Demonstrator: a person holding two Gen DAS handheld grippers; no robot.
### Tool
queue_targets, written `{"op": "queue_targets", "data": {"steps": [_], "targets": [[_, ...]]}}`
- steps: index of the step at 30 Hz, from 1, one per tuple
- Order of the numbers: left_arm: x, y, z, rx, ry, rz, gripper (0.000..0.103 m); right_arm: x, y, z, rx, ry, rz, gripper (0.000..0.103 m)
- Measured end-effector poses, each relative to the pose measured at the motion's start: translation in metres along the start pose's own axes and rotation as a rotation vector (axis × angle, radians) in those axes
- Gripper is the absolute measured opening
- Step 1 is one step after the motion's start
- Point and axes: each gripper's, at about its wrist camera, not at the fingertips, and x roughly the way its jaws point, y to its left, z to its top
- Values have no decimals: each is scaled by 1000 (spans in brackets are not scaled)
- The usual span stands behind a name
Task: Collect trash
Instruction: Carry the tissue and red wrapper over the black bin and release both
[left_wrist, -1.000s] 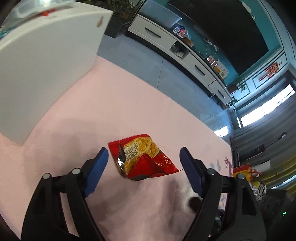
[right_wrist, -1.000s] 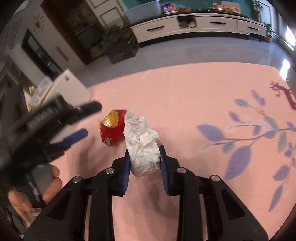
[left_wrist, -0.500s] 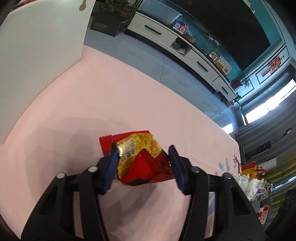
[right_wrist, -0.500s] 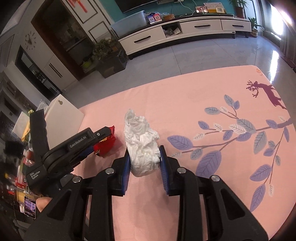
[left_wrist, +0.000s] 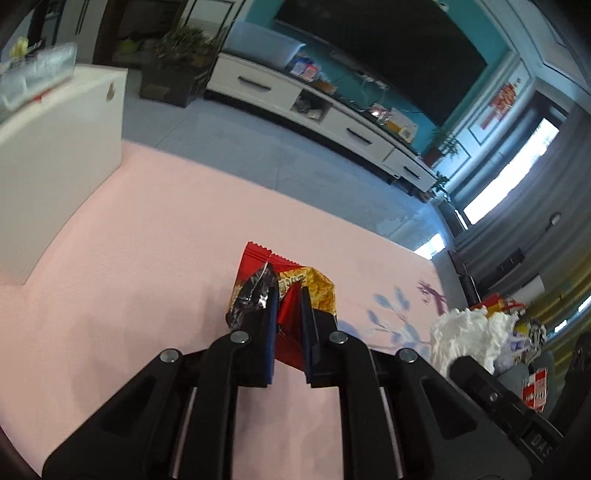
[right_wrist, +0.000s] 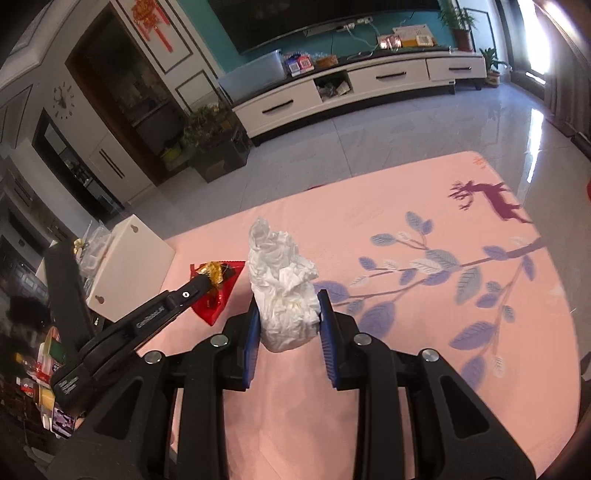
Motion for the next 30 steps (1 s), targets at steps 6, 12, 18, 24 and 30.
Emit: {"op": "queue_targets", "data": {"steps": [6, 12, 18, 24, 30], "targets": [[-79, -96, -48, 231, -96, -33, 12, -103, -37, -14, -6, -146, -74, 30], [-129, -196, -121, 421, -95, -138, 12, -207, -98, -48, 56, -267, -201, 30], [-144, -280, -193, 550, -44, -270, 13, -281, -159, -91, 138, -346, -367, 30], [-122, -342, -266, 670, 43, -321, 13, -299, -227, -132, 272, -353, -430, 30], [-69, -368, -309, 719, 192, -358, 13, -296, -288, -150, 378, -308, -429, 30]]}}
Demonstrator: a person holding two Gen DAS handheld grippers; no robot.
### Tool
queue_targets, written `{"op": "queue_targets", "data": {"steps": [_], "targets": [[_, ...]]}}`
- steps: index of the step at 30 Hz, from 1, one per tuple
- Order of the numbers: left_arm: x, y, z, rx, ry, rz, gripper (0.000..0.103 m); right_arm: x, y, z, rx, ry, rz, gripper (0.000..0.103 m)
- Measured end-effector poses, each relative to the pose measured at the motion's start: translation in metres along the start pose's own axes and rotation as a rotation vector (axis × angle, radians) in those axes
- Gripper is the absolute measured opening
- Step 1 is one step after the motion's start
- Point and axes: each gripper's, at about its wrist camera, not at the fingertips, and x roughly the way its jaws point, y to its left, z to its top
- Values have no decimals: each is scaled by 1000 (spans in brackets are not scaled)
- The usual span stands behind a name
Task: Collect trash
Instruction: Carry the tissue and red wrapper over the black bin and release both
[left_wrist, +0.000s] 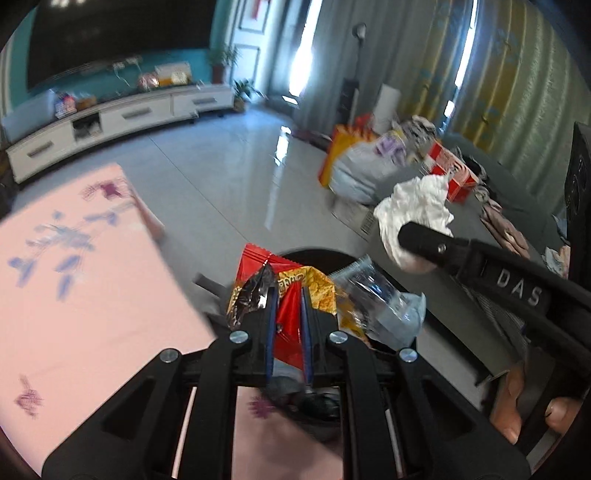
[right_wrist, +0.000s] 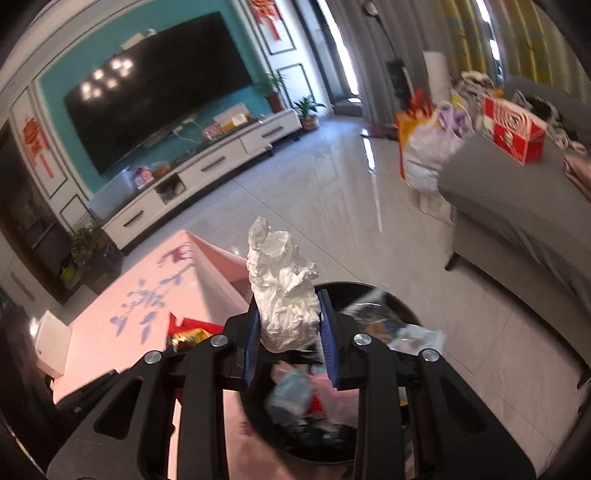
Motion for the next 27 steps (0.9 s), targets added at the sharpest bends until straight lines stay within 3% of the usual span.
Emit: {"op": "queue_targets", "data": {"steps": [3, 5, 9, 12, 19, 23, 27], "targets": [[28, -4, -6, 4, 29, -14, 13, 16, -26, -3, 75, 61, -1, 30], [43, -3, -10, -19, 89, -28, 13, 23, -36, -5, 106, 84, 9, 30], [51, -4, -21, 11, 99, -33, 13, 33, -50, -9, 147, 123, -15, 30], [65, -2, -30, -20, 159, -68, 13, 41, -56, -13, 171, 158, -33, 30], [77, -7, -38, -14, 197, -51, 13, 48, -49, -18, 126, 203, -95, 30], [73, -8, -37, -6, 189, -42, 14, 48, -39, -19, 93, 209, -87, 33], [64, -12, -35, 26, 158, -23, 37, 46, -32, -20, 65, 209, -106, 48]]}}
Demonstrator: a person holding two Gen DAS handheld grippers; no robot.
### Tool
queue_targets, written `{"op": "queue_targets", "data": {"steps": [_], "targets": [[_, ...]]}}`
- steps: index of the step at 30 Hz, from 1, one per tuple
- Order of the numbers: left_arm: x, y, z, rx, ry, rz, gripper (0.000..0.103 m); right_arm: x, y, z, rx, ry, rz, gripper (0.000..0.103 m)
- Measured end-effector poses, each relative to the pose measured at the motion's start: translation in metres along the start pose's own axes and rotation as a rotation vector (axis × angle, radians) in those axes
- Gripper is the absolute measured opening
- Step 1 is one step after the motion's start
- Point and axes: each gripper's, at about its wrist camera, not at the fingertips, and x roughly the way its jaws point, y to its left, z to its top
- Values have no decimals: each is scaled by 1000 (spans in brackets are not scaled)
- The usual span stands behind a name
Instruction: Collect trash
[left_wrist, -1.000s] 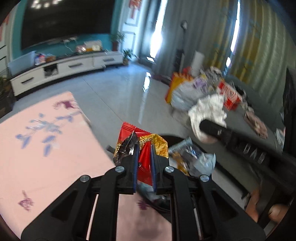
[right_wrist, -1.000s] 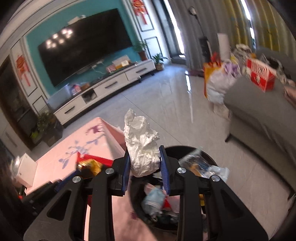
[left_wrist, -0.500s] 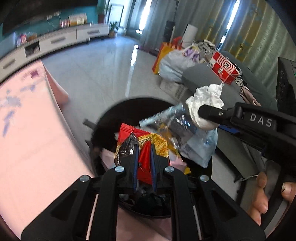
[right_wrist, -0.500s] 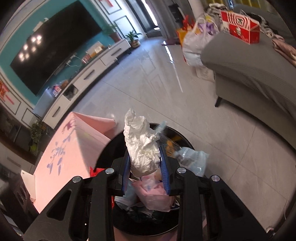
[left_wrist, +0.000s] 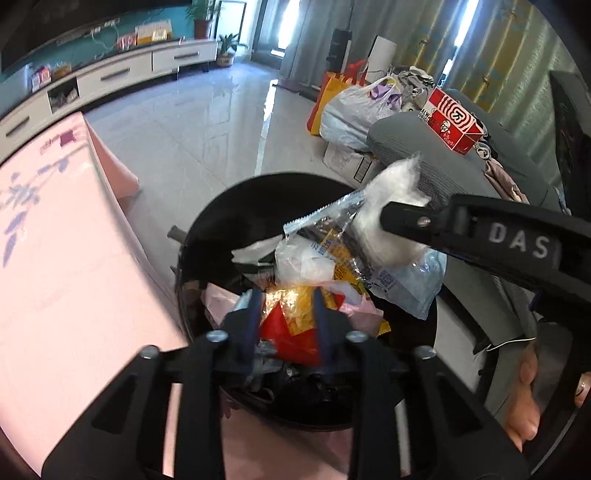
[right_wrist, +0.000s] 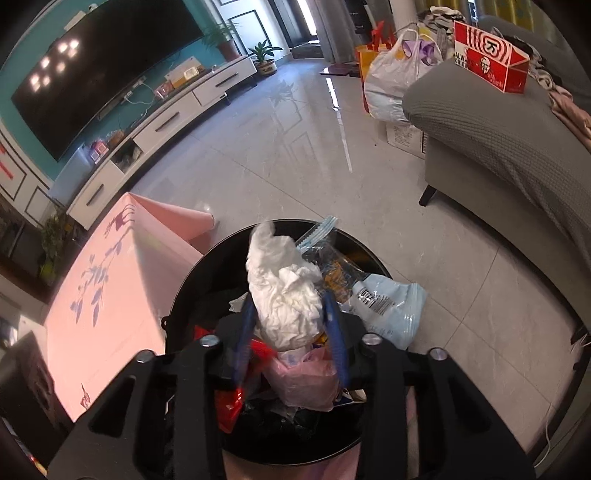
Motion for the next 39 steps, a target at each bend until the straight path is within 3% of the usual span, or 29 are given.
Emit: {"op": "queue_targets", "data": {"steps": [4, 6, 13, 19, 25, 30, 39], "targets": [[-16, -1, 1, 16, -65, 0, 73, -9, 6, -2, -12, -26, 10, 67], [-25, 0, 1, 16, -98, 7, 84, -18, 7, -2, -5, -58, 24, 76], [-50, 9, 6, 2, -154, -22, 99, -49, 3, -5, 24, -150, -18, 98], [-79, 9, 9, 0, -207, 1, 100, -69, 1, -8, 32, -194, -29, 100], [-88, 10, 8, -5, -217, 42, 100, -75, 5, -11, -23, -216, -176, 100], [-78, 8, 8, 13, -186, 89, 100, -73, 1, -10, -19, -211, -179, 100], [-78, 8, 5, 10, -178, 52, 100, -74, 3, -12, -19, -211, -197, 100]]}}
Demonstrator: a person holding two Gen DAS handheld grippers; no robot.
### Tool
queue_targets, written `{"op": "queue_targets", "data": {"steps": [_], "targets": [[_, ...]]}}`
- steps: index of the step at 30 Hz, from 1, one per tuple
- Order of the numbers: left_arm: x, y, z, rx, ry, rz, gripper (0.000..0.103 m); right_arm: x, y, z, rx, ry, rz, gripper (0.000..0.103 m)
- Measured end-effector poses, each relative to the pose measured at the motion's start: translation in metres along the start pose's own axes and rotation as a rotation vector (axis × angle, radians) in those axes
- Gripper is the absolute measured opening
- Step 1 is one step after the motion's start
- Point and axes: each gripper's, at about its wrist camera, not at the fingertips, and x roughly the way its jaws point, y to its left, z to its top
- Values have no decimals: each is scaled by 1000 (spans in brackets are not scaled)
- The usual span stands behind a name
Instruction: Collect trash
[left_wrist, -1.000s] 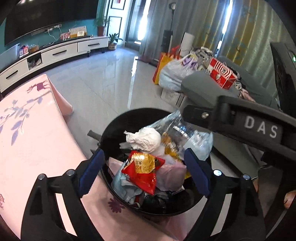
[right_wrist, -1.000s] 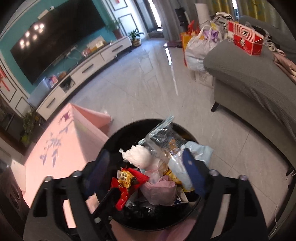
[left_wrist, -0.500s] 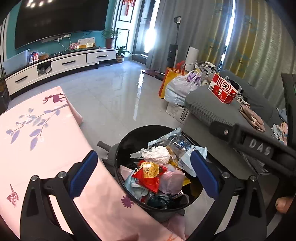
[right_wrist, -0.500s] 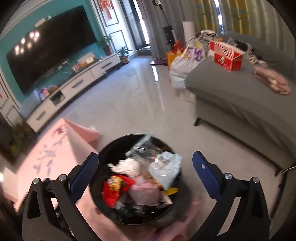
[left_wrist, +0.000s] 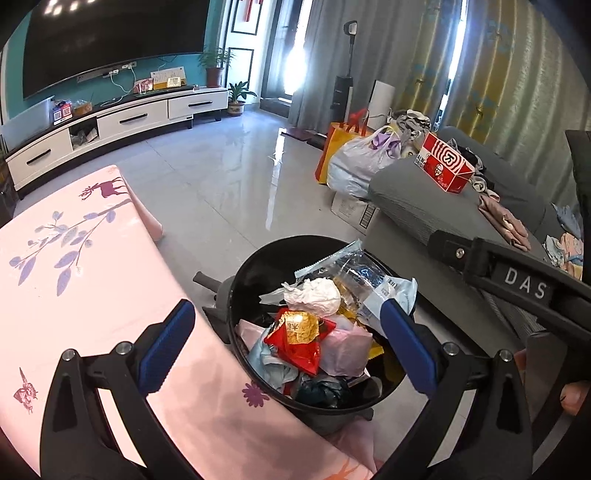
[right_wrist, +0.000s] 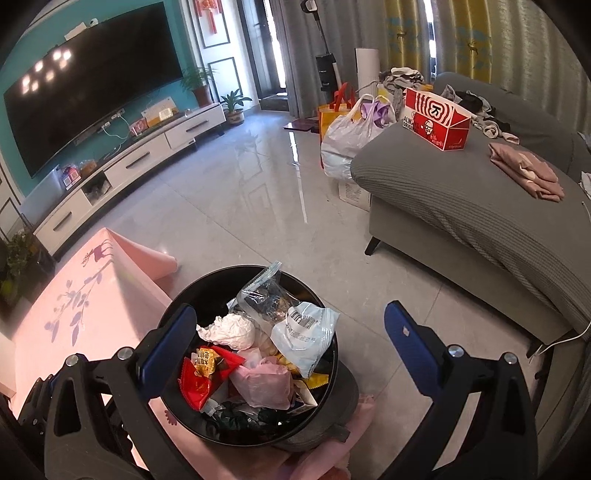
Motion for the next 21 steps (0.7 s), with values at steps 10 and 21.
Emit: {"op": "queue_targets", "data": {"steps": [10, 21], "targets": [[-4, 1, 0, -4, -7, -13, 100, 4, 6, -1, -29, 16, -21, 100], [-7, 7, 1, -34, -27, 14, 100, 5, 5, -1, -36, 14, -34, 100]]}}
